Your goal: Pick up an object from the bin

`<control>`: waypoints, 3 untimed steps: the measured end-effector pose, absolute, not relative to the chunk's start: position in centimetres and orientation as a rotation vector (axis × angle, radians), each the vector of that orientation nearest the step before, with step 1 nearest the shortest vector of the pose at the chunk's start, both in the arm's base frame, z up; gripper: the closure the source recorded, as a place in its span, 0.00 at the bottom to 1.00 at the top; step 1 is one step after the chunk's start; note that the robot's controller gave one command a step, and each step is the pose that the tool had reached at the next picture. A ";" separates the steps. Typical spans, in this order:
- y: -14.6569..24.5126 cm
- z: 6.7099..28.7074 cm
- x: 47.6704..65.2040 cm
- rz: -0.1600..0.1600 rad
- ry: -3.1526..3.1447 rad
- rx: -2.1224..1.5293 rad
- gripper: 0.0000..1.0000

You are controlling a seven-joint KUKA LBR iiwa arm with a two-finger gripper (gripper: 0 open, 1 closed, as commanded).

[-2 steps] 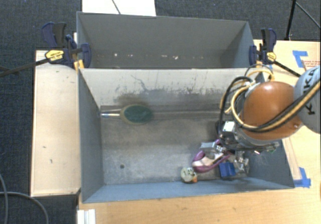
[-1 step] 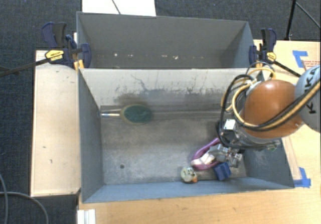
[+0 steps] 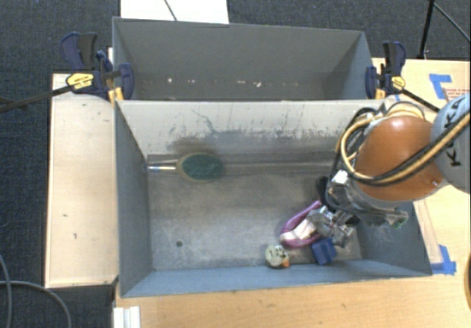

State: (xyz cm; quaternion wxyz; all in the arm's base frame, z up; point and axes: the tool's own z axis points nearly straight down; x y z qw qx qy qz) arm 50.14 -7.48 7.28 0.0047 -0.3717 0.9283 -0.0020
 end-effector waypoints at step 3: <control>-4.7 7.2 48.5 -0.006 2.345 -2.081 0.00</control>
Offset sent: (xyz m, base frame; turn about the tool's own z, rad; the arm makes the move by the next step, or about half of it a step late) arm 0.0116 -0.0044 -0.0028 0.1614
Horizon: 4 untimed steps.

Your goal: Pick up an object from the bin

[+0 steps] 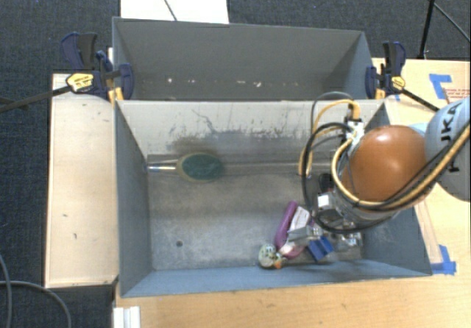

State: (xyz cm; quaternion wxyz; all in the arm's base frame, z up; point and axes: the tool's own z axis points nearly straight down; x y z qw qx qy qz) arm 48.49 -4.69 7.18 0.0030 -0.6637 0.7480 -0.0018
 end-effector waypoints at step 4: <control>-4.3 19.7 52.3 -0.009 2.528 -1.852 1.00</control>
Offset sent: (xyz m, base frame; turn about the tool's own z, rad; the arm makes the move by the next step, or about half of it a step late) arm -0.0051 0.0230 -0.0018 0.0544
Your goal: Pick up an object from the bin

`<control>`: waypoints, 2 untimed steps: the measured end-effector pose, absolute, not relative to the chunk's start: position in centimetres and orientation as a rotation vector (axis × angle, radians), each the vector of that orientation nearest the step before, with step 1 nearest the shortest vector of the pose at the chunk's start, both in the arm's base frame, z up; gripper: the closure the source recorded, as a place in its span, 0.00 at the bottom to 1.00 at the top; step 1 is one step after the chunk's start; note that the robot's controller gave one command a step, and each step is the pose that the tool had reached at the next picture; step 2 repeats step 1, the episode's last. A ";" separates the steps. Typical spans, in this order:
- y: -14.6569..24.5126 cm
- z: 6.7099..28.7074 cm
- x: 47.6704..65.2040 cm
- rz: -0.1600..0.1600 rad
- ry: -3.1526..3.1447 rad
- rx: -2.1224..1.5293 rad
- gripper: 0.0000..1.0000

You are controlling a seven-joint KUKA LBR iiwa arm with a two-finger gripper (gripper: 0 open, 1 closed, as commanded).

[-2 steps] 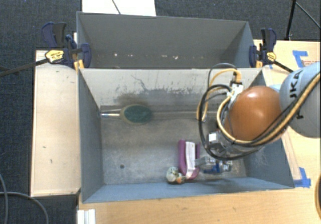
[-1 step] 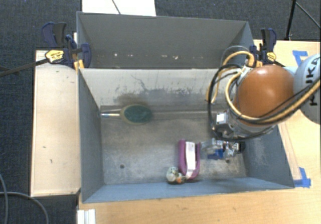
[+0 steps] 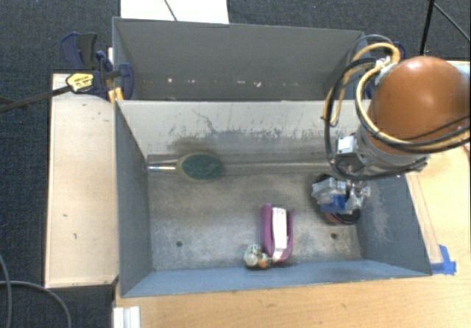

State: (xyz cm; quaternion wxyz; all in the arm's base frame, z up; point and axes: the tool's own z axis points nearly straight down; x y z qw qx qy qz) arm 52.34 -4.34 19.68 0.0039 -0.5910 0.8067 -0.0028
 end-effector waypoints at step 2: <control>-4.4 23.5 51.7 -0.005 2.563 -1.808 1.00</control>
Offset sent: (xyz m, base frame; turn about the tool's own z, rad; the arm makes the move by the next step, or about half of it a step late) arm -0.0075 -0.0010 0.0354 0.0323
